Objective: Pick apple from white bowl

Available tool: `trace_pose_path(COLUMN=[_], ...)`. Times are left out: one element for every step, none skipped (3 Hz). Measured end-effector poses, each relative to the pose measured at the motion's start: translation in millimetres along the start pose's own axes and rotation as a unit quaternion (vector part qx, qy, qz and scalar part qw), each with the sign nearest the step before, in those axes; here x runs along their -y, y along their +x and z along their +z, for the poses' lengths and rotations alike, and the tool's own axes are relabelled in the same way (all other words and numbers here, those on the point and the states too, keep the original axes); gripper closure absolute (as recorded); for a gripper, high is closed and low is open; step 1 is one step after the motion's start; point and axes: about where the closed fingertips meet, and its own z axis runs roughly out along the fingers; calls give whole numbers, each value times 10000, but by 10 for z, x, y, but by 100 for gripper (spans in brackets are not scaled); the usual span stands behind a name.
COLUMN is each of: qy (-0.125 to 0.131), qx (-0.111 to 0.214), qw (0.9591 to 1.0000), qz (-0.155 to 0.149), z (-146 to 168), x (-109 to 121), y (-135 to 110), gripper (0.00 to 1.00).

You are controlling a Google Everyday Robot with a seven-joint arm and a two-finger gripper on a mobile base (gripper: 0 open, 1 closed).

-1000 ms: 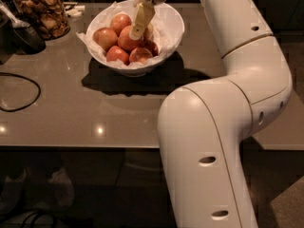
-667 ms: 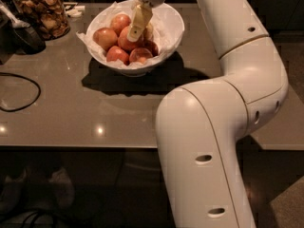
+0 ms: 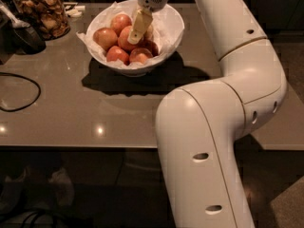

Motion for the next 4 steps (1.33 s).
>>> trace_pose_path(qy=[-55,-110,-140,-204], qx=[-13,-8,-6,4], qw=[10000,9999,9998,9998], qz=[69,103,108,69], z=[40,76,91,130], x=[-3,-10,-19,-41], y=[50,78,74,33], gripper=[33,32,32,32])
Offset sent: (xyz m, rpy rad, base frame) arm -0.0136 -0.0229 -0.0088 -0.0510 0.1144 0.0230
